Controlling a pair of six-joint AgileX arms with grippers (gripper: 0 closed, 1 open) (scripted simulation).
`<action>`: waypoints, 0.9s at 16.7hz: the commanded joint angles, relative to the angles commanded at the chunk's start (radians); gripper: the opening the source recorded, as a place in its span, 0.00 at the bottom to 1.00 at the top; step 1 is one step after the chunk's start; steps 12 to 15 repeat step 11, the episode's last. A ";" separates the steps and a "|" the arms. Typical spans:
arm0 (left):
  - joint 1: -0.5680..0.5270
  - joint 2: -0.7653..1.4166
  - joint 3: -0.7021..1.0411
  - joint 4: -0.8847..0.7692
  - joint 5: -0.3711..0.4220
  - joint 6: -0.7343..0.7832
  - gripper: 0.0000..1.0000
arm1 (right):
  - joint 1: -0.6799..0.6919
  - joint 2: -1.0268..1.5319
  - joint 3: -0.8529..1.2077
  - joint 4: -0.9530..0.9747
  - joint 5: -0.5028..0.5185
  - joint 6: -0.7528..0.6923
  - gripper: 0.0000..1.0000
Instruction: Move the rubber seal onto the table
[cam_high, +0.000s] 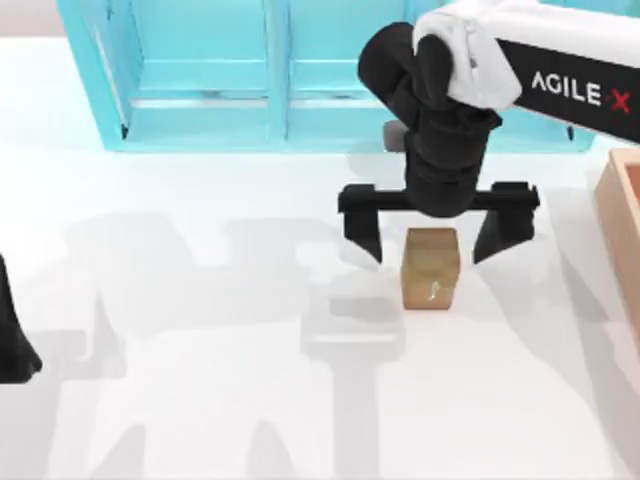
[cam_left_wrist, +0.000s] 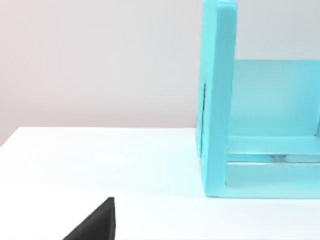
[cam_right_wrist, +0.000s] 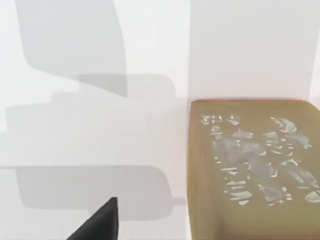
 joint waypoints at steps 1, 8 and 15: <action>0.000 0.000 0.000 0.000 0.000 0.000 1.00 | 0.001 0.003 0.055 -0.054 0.000 -0.001 1.00; 0.000 0.000 0.000 0.000 0.000 0.000 1.00 | -0.005 0.004 0.464 -0.454 -0.001 -0.004 1.00; 0.000 0.000 0.000 0.000 0.000 0.000 1.00 | -0.008 -0.001 0.504 -0.495 -0.001 -0.005 1.00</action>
